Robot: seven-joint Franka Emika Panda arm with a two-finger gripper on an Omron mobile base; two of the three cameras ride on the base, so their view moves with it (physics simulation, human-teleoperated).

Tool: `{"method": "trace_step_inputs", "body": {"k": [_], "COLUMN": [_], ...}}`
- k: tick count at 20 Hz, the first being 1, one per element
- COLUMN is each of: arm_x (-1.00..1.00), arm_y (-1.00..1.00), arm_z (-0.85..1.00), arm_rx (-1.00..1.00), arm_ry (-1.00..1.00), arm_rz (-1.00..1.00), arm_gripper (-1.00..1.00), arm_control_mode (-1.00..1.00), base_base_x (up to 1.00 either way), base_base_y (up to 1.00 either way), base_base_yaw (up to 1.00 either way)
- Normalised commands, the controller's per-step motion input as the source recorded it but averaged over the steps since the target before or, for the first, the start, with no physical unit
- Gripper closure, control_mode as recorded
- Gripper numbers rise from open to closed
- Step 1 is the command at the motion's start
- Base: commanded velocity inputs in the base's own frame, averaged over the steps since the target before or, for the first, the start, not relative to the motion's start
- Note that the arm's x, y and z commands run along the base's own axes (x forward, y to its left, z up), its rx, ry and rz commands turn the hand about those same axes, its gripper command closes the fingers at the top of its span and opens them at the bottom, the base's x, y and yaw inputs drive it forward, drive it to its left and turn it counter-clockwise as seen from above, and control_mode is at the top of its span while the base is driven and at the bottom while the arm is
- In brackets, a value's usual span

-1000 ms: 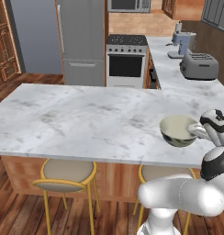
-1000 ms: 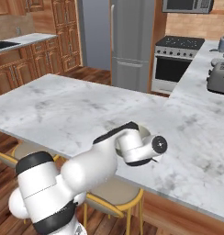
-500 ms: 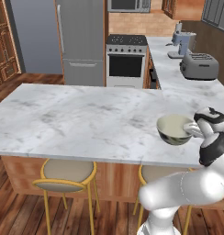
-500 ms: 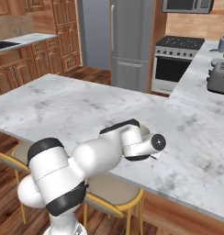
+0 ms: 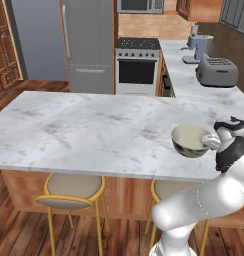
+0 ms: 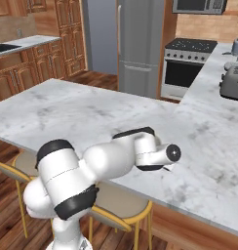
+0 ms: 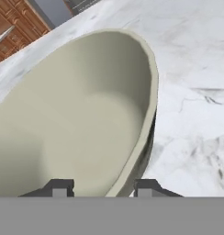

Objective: Pick up the bowls from the cabinet and place each bowl in front of a stool on the dining counter.

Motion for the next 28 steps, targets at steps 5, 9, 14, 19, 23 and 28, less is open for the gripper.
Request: {"method": "trace_step_inputs", "body": {"k": [5, 9, 14, 19, 23, 28], "arm_x": [-0.02, -0.21, -0.40, -0.27, -0.01, 0.00], "arm_y": [0.06, 0.20, 0.31, 0.37, 0.28, -0.11], "arm_z": [-0.19, 0.00, 0.00, 0.00, 0.00, 0.10], "arm_rx": [0.00, 0.00, 0.00, -0.02, -0.01, 0.00], "arm_ry": [0.00, 0.00, 0.00, 0.01, 0.07, 0.09], "arm_rz": [0.00, 0.00, 0.00, 0.00, 0.00, 0.00], "arm_gripper": [1.00, 1.00, 1.00, 1.00, -1.00, -1.00], "arm_control_mode": [-1.00, -1.00, -1.00, -1.00, -1.00, -1.00], "base_base_x": [0.00, 0.00, 0.00, 0.00, 0.00, 0.00], "base_base_y": [0.00, 0.00, 0.00, 0.00, 0.00, 0.00], "base_base_yaw": [0.00, 0.00, 0.00, 0.00, 0.00, 0.00]}}
